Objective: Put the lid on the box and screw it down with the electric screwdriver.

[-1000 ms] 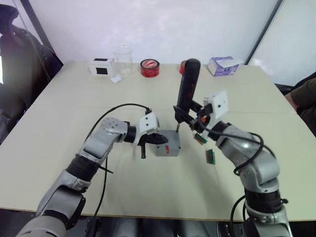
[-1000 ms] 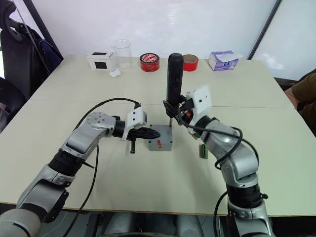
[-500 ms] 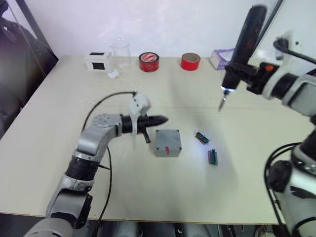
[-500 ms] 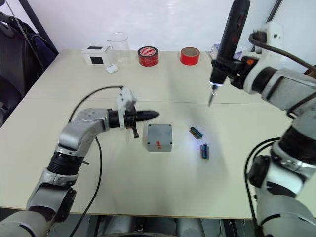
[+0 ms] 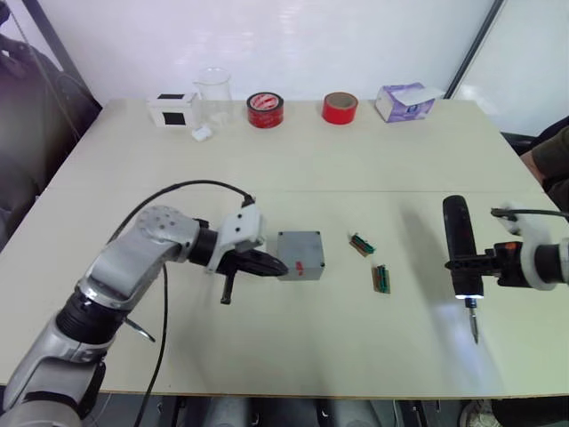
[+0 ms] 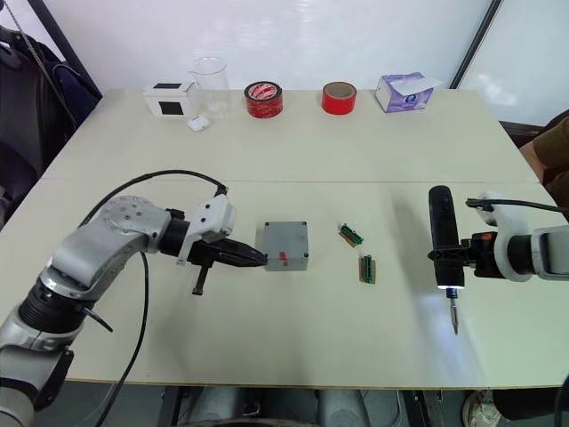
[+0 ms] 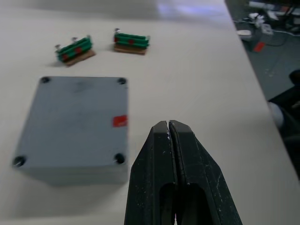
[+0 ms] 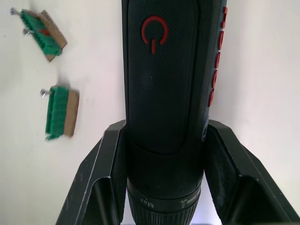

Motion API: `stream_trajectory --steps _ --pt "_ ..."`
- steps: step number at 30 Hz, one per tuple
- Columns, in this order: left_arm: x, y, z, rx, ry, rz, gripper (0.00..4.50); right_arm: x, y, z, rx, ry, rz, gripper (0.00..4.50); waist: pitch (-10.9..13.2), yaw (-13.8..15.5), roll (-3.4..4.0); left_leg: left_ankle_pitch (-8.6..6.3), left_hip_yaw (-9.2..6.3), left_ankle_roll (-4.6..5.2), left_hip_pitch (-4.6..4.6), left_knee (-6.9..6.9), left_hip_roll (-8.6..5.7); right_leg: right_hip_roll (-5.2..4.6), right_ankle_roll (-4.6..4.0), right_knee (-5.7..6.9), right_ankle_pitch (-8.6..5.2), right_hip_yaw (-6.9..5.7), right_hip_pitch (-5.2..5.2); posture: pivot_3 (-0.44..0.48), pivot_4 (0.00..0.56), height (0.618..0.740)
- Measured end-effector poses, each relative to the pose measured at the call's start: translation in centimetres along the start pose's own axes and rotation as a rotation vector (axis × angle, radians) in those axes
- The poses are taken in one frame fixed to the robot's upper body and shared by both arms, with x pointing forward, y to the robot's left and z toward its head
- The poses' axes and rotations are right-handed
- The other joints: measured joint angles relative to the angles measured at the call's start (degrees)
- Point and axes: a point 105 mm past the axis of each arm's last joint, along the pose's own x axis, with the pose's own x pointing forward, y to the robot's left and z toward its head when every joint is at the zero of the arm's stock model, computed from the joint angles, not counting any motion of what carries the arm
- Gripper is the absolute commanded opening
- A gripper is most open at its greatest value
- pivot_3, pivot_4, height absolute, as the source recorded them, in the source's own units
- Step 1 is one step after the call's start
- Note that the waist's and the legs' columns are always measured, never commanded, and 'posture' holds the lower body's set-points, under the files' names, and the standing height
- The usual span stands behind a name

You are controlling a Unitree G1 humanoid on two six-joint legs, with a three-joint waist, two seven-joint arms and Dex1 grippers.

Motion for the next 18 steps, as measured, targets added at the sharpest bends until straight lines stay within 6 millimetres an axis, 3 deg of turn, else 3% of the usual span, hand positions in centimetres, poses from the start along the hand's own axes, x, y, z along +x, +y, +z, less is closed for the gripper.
stream_trajectory --steps 10,11,13,15,18 --pt "0.1 -0.1 0.0 -0.006 0.002 0.019 0.0 2.6 -0.6 -2.0 0.038 0.138 -0.014 1.77 0.0 0.23 0.0 0.0 0.04 -0.01 -0.04 0.01 -0.03 -0.03 0.16 -0.01 0.09 0.01 -0.01 0.0 0.15 0.74" --pt "0.1 -0.1 -0.1 -0.007 0.004 0.019 0.0 2.8 -0.7 -2.0 0.037 0.145 -0.023 2.52 0.0 0.23 0.02 0.0 0.04 -0.01 -0.04 0.01 -0.03 -0.04 0.16 0.0 0.09 0.02 -0.01 0.0 0.15 0.74" --pt "-0.2 0.0 -0.3 -0.015 0.015 0.024 0.0 2.9 -0.8 -1.7 0.026 0.14 -0.047 2.94 -0.01 0.23 0.0 0.0 0.02 -0.01 -0.03 0.01 -0.03 -0.03 0.16 0.01 0.09 -0.01 0.0 0.0 0.15 0.74" --pt "-0.7 0.3 -0.5 -0.027 0.018 0.04 0.0 2.9 -1.1 -1.4 0.019 0.132 -0.073 3.73 -0.01 0.24 -0.01 0.01 0.02 -0.01 -0.03 0.02 -0.03 -0.03 0.16 0.0 0.09 -0.01 0.01 0.0 0.15 0.74" --pt "-2.2 1.5 -0.2 -0.04 0.007 0.099 0.0 3.2 -1.0 -1.3 0.015 0.123 -0.081 4.46 -0.09 0.31 -0.45 0.01 -0.05 -0.02 -0.01 0.08 -0.02 -0.03 0.16 0.0 0.09 -0.09 0.12 0.0 0.15 0.74"
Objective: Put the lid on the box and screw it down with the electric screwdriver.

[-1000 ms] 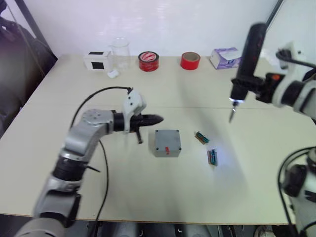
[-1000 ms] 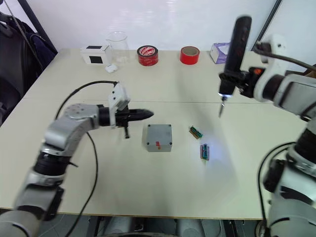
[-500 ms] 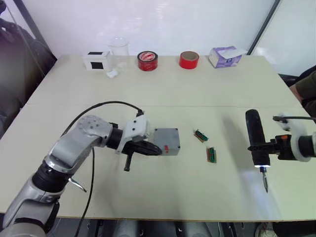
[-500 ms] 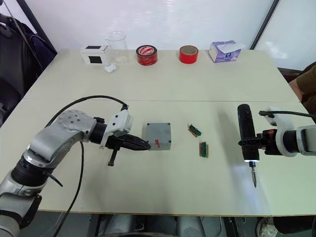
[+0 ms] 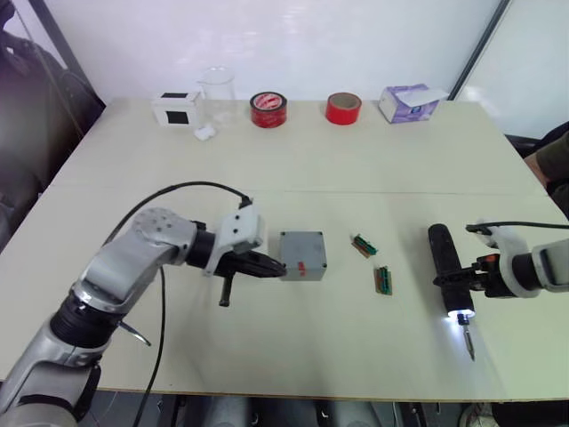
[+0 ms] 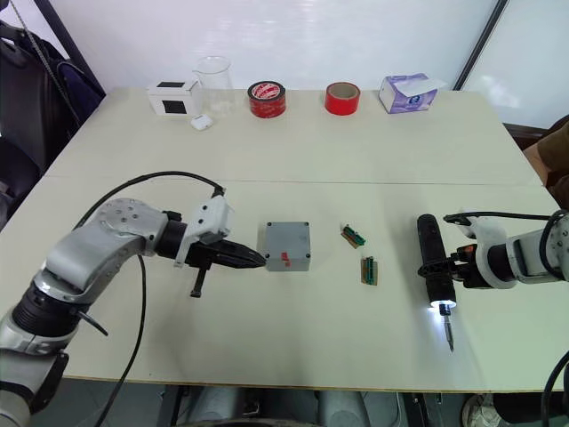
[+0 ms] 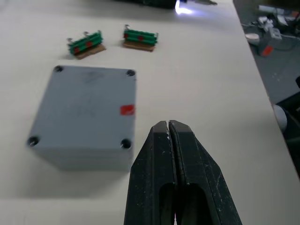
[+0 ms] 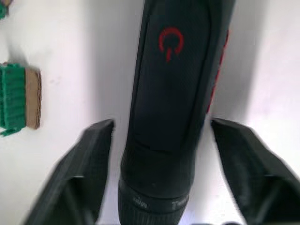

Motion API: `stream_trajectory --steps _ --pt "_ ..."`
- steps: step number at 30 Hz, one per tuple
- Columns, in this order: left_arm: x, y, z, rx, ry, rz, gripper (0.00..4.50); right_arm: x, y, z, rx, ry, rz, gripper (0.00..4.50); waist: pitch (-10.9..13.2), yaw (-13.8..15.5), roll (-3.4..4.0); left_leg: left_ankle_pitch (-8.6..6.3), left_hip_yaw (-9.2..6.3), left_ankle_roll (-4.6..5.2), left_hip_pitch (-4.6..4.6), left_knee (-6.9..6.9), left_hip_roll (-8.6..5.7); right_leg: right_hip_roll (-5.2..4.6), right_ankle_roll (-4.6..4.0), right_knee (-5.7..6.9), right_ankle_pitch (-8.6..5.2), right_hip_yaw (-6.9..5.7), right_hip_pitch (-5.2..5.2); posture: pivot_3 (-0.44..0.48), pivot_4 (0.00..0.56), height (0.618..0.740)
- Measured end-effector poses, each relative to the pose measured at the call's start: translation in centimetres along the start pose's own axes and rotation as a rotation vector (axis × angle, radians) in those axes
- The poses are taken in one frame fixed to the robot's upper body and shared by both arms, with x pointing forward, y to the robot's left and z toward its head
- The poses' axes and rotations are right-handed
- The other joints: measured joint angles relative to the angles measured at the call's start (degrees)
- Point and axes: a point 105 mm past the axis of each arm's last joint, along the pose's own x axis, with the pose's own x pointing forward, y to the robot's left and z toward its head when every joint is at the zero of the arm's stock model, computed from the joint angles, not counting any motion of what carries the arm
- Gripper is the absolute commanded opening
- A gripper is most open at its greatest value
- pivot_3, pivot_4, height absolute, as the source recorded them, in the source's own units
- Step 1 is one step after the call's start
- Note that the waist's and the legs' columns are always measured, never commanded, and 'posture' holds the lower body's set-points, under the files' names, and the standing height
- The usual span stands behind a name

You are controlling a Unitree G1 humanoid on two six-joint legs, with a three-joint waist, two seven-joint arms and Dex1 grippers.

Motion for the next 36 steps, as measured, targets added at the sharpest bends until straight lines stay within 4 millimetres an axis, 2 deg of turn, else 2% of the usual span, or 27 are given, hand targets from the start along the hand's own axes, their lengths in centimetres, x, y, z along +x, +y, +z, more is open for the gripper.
stream_trajectory --steps 3,6,10,12,13,15,17,19,21,23,26,30,36 --pt "-1.1 0.8 -0.2 -0.025 0.002 0.041 0.0 0.0 -0.1 0.4 -0.011 -0.015 -0.027 4.46 0.0 -0.06 -0.07 0.0 0.05 0.0 0.02 0.04 -0.04 -0.13 0.0 -0.02 0.0 0.03 0.05 0.0 0.15 0.74" --pt "-2.6 1.7 -0.9 -0.058 0.023 0.083 0.0 -0.9 0.3 2.4 -0.037 -0.094 -0.048 4.46 0.06 -0.11 0.02 0.0 0.1 0.0 -0.01 0.04 -0.06 -0.15 0.01 0.02 0.01 0.06 -0.04 0.0 0.15 0.74" --pt "-4.5 3.2 -2.1 -0.096 0.051 0.162 0.0 -5.5 3.1 7.3 -0.187 -0.341 -0.051 4.46 0.1 -0.15 0.09 0.0 0.06 -0.01 -0.02 -0.06 0.03 -0.03 0.05 0.16 0.03 -0.07 -0.18 0.0 0.15 0.74" --pt "-4.9 3.7 -2.6 -0.116 0.054 0.183 0.0 -7.1 5.3 8.5 -0.296 -0.431 -0.022 4.46 0.08 0.0 0.04 0.0 0.02 -0.01 -0.03 -0.1 0.1 0.07 0.04 0.16 0.02 -0.2 -0.16 0.0 0.15 0.74" --pt "-4.9 3.9 -2.8 -0.124 0.05 0.189 0.0 -7.2 6.4 8.6 -0.335 -0.455 0.02 4.46 0.07 0.04 0.02 0.0 0.02 -0.01 -0.04 -0.1 0.12 0.08 0.03 0.15 0.02 -0.23 -0.14 0.0 0.15 0.74" --pt "-4.4 4.3 -3.0 -0.142 0.028 0.202 0.0 -6.4 10.0 8.1 -0.445 -0.489 0.172 4.46 0.06 0.03 0.01 0.0 0.0 -0.01 -0.05 -0.1 0.13 0.09 0.04 0.14 0.03 -0.22 -0.11 0.0 0.15 0.74" --pt "-3.2 4.6 -3.0 -0.136 0.003 0.218 0.0 -4.8 13.9 6.0 -0.598 -0.492 0.322 4.46 0.07 0.25 0.01 0.0 -0.04 -0.01 -0.08 -0.06 0.11 0.03 0.05 0.15 0.03 -0.23 -0.1 0.0 0.15 0.74" --pt "-2.0 4.9 -3.2 -0.149 -0.014 0.24 0.0 -3.3 16.4 3.0 -0.772 -0.462 0.381 4.46 0.07 0.71 0.01 0.0 -0.08 -0.01 -0.11 -0.05 0.05 -0.07 0.07 0.1 0.03 -0.21 -0.09 0.0 0.15 0.74" --pt "-1.0 4.7 -3.7 -0.178 -0.017 0.239 0.0 -2.2 17.9 0.8 -0.874 -0.43 0.429 4.46 0.07 0.84 0.0 0.0 -0.04 -0.01 -0.12 0.01 -0.03 -0.16 0.12 0.09 0.07 -0.16 -0.07 0.0 0.15 0.74" --pt "-0.3 4.3 -4.2 -0.193 -0.012 0.24 0.0 -0.9 18.6 -0.6 -0.924 -0.41 0.447 4.46 0.07 0.85 -0.03 0.0 -0.03 -0.01 -0.11 0.13 -0.05 -0.19 0.13 0.09 0.09 -0.15 -0.01 0.0 0.15 0.74" --pt "1.0 4.3 -4.9 -0.202 0.012 0.26 0.0 1.4 18.8 -1.6 -0.963 -0.391 0.416 4.46 0.07 0.86 -0.03 0.0 -0.03 -0.02 -0.03 0.31 -0.05 -0.18 0.09 0.13 0.07 -0.14 0.1 0.0 0.15 0.74" --pt "2.5 4.7 -5.6 -0.206 0.039 0.305 0.0 3.2 19.1 -1.5 -0.961 -0.398 0.378 4.46 0.06 0.93 -0.03 0.01 -0.06 -0.02 -0.01 0.48 -0.03 -0.13 0.08 0.23 0.07 -0.16 0.17 0.0 0.15 0.74" --pt "3.8 4.5 -5.6 -0.194 0.051 0.304 0.0 4.3 18.4 -1.2 -0.932 -0.383 0.317 4.46 0.06 1.16 -0.02 0.01 -0.05 -0.02 -0.02 0.5 -0.03 -0.13 0.09 0.24 0.08 -0.16 0.17 0.0 0.15 0.74"
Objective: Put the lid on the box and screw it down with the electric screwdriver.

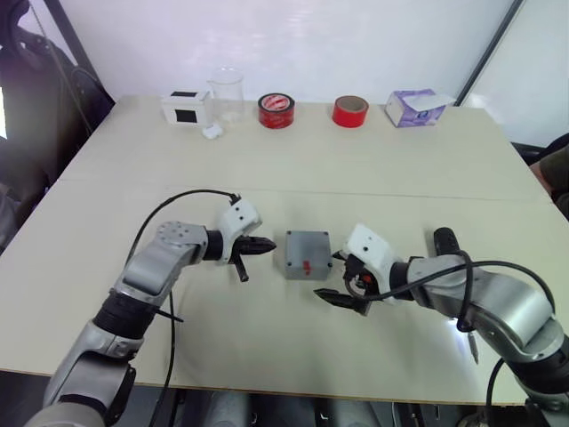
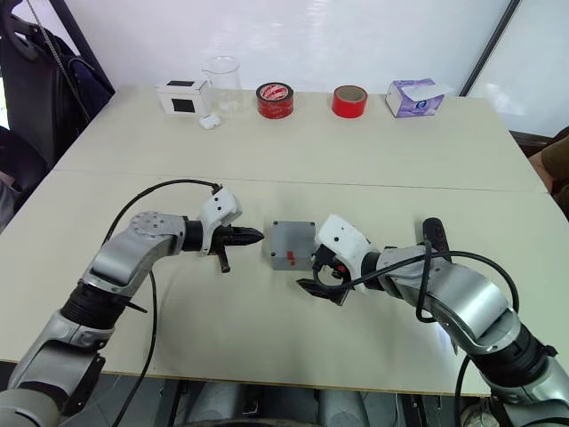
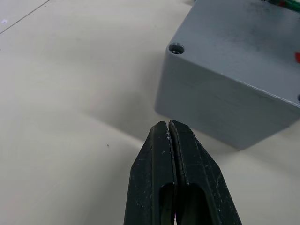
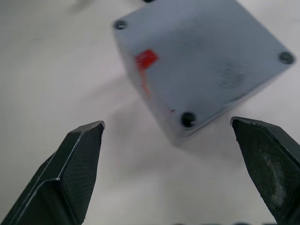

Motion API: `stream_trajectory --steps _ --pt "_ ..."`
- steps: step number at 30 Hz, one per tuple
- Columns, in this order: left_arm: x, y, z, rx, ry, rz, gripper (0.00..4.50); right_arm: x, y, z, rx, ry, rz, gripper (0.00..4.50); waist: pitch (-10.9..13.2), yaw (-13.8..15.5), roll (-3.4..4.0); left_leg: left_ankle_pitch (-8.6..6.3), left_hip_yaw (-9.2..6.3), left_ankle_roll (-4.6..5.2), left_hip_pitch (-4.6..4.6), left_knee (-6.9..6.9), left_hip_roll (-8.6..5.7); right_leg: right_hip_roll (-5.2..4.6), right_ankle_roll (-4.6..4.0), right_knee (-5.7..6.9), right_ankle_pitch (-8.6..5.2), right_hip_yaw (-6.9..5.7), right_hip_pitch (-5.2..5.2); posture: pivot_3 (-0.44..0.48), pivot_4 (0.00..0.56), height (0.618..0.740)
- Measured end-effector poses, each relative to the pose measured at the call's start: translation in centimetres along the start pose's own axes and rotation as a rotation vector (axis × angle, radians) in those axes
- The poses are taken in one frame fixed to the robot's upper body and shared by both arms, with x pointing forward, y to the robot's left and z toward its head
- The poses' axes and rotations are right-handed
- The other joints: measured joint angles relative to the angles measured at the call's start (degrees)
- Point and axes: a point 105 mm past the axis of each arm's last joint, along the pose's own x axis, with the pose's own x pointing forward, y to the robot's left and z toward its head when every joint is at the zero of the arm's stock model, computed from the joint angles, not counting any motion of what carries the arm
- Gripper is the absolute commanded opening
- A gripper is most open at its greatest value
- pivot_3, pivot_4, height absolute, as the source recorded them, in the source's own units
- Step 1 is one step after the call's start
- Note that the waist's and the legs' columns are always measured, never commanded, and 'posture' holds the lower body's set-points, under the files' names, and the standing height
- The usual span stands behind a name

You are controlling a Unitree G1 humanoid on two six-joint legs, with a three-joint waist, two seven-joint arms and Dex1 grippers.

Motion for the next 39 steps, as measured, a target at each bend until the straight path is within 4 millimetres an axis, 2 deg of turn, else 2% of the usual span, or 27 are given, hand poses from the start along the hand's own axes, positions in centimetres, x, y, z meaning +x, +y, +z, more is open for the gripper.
stream_trajectory --steps 5,9,12,16,19,21,24,27,29,32,39 --pt "1.1 -0.3 0.0 -0.006 0.005 -0.016 0.0 1.0 0.6 0.0 0.051 -0.01 0.026 4.46 0.0 0.04 -0.01 0.0 0.0 0.0 0.0 0.02 0.0 0.01 0.0 0.01 0.0 -0.02 0.02 0.0 0.15 0.74" --pt "2.2 1.3 0.9 0.004 0.001 0.039 0.0 1.5 2.1 0.3 0.109 -0.016 0.096 4.46 0.0 0.1 0.0 0.0 -0.01 0.01 0.0 0.06 -0.01 0.02 0.01 0.02 0.01 -0.04 0.04 0.0 0.15 0.74" --pt "2.5 1.7 1.4 0.016 -0.012 0.048 0.0 1.1 3.1 0.8 0.102 -0.03 0.144 4.46 0.0 0.06 0.0 -0.01 -0.03 0.02 -0.01 0.07 -0.01 0.01 0.03 0.01 0.02 -0.04 0.04 0.0 0.15 0.74" --pt "1.6 2.5 0.7 0.027 0.02 0.074 0.0 -0.3 1.9 0.6 0.085 -0.012 0.1 4.46 0.0 -0.07 0.0 -0.02 -0.03 0.03 0.0 0.07 0.0 0.01 0.02 0.06 0.02 -0.04 0.03 0.0 0.15 0.74" --pt "-1.1 3.6 -1.3 0.033 0.1 0.111 0.0 -2.0 -0.5 0.2 -0.015 0.031 -0.006 4.46 -0.01 -0.4 0.0 -0.02 -0.04 0.03 0.03 0.06 0.01 0.0 0.01 0.07 0.01 -0.04 0.02 0.0 0.15 0.74" --pt "-1.9 3.1 -2.5 0.021 0.136 0.093 0.0 -2.1 -1.9 0.5 -0.072 0.018 -0.061 4.46 -0.01 -0.51 0.0 -0.02 -0.04 0.03 0.04 0.05 0.03 0.0 0.01 0.07 0.01 -0.04 0.02 0.0 0.15 0.74" --pt "-2.0 1.5 -2.6 0.027 0.12 0.034 0.0 -1.3 -2.9 0.9 -0.163 -0.022 -0.081 4.46 0.0 -0.27 0.0 -0.02 0.0 0.03 0.03 0.06 0.02 0.0 0.01 0.07 0.01 -0.04 0.03 0.0 0.15 0.74" --pt "-1.8 -0.2 -2.9 0.025 0.101 -0.026 0.0 -0.1 -3.4 0.5 -0.296 -0.018 -0.077 4.46 0.0 -0.12 0.0 -0.02 0.05 0.03 0.01 0.11 0.0 -0.01 -0.01 0.06 0.0 -0.04 0.03 0.0 0.15 0.74" --pt "-1.7 -1.3 -2.9 0.028 0.093 -0.059 0.0 0.6 -3.3 -0.1 -0.351 -0.015 -0.038 4.46 0.0 0.0 0.0 -0.02 0.05 0.03 0.0 0.13 0.0 -0.01 -0.01 0.07 0.0 -0.04 0.04 0.0 0.15 0.74" --pt "-1.4 -1.8 -2.5 0.037 0.079 -0.065 0.0 1.8 -2.3 -0.2 -0.377 -0.046 0.041 4.46 0.0 0.04 0.0 -0.02 0.06 0.03 0.01 0.16 0.0 0.02 0.0 0.1 0.0 -0.05 0.05 0.0 0.15 0.74" --pt "-0.1 -1.2 -1.5 0.053 0.027 -0.018 0.0 2.3 -1.1 -0.1 -0.352 -0.061 0.147 4.46 0.0 0.12 0.0 -0.02 0.04 0.03 0.01 0.21 0.0 0.02 0.01 0.11 0.01 -0.08 0.1 0.0 0.15 0.74"
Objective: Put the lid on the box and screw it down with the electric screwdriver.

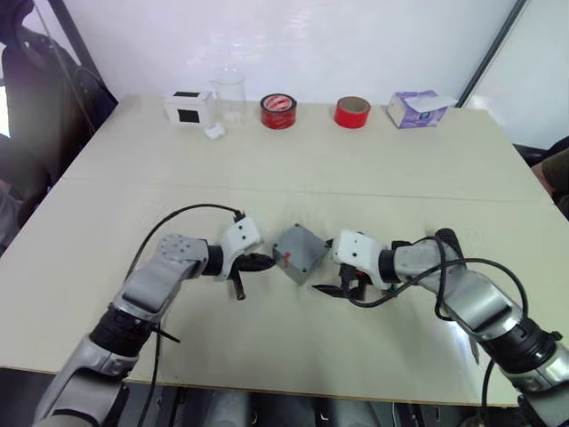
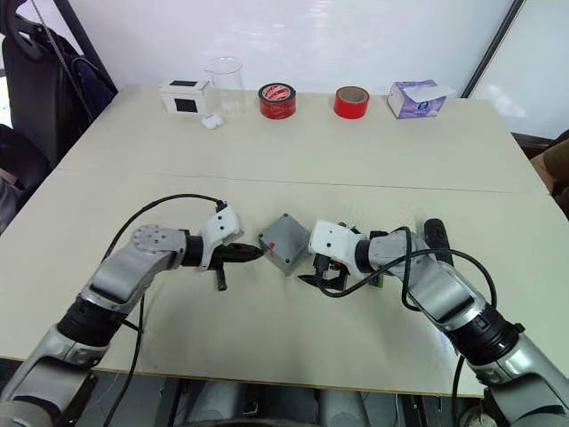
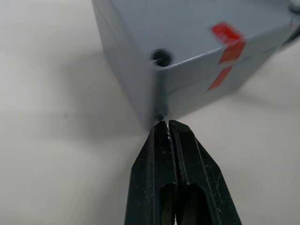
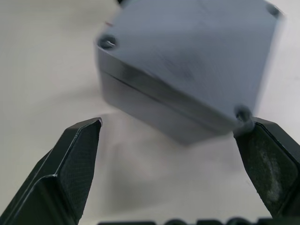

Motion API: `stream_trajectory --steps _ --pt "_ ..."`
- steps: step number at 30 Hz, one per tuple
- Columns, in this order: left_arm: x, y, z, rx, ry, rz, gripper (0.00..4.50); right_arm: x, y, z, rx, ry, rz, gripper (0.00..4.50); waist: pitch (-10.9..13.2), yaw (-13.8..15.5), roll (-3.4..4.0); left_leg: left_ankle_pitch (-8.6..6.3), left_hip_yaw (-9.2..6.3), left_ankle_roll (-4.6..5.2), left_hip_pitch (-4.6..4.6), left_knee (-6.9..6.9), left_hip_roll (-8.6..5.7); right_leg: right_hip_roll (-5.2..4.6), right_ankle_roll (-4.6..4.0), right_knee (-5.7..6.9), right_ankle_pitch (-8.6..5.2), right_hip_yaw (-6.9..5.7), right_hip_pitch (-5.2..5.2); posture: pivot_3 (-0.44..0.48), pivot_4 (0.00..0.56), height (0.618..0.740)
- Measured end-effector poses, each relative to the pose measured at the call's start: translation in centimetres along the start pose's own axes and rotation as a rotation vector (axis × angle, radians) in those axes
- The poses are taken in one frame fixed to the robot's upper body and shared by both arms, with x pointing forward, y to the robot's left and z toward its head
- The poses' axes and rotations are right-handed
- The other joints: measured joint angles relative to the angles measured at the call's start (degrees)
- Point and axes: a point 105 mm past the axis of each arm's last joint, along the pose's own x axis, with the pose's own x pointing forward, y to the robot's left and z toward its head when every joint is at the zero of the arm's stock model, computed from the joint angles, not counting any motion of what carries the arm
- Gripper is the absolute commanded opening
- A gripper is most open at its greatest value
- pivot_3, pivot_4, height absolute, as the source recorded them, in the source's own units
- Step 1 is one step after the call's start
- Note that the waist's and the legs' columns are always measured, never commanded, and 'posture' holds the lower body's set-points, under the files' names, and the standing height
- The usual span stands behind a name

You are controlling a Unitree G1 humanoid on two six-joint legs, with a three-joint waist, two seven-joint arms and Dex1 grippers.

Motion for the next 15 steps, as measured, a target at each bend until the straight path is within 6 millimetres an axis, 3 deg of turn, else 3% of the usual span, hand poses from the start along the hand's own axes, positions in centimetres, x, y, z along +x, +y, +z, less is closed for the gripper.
stream_trajectory --steps 7,15 --pt "0.1 1.0 0.2 0.02 -0.001 0.027 0.0 -0.2 1.6 0.0 0.066 0.008 0.054 4.46 0.0 -0.02 0.01 0.0 -0.01 0.0 0.01 0.0 0.01 0.0 0.0 0.05 0.0 -0.02 0.0 0.0 0.15 0.74" --pt "0.3 1.1 0.3 0.025 -0.011 0.02 0.0 -0.4 2.0 -0.1 0.105 0.01 0.035 4.46 0.0 0.02 0.0 0.0 -0.01 -0.01 0.01 0.01 0.0 -0.01 0.0 0.05 0.0 -0.02 0.0 0.0 0.15 0.74"
